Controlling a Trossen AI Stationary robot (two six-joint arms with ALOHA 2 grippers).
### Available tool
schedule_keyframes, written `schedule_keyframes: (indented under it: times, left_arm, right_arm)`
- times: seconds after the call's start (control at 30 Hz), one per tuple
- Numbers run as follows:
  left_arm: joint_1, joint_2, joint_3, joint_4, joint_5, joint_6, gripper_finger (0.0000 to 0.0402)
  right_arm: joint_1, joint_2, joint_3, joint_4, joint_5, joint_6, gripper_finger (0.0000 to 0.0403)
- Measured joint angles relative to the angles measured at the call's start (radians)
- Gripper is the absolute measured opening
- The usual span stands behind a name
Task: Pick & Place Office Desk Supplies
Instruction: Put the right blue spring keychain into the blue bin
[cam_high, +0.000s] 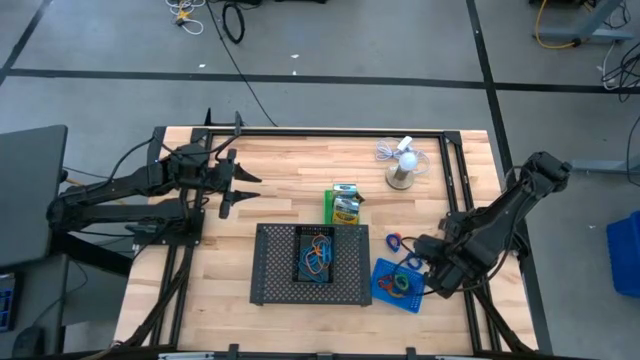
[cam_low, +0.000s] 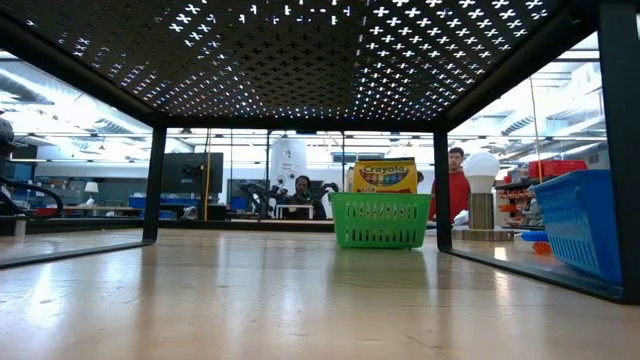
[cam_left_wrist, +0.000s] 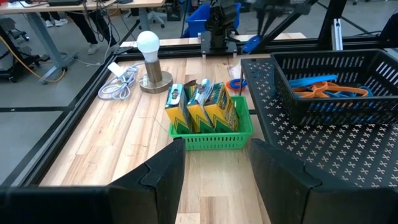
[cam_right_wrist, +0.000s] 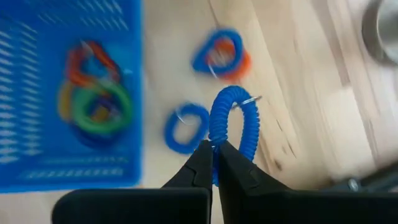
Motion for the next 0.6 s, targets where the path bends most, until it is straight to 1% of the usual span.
schedule_keyframes:
  times: [0.1,0.2,0.37,0.6]
  left_arm:
    - [0.000,0.000,0.000,0.000,0.000,0.000,0.0188]
    - [0.000,0.000,0.000,0.000,0.000,0.000,0.0188]
    - [0.000,0.000,0.000,0.000,0.000,0.000,0.0188]
    - [0.000,0.000,0.000,0.000,-0.006,0.001,0.0188]
  right_arm:
    - [0.000,0.008,0.055,0.029,0.034,-0.039,0.0006]
    - [-0.008,0.031,0.088,0.109,0.041,-0.091,0.0006]
    - [-0.023,0.089,0.094,0.283,0.007,-0.186,0.0006]
    - [-0.028,0.185,0.094,0.320,-0.077,-0.198,0.0006]
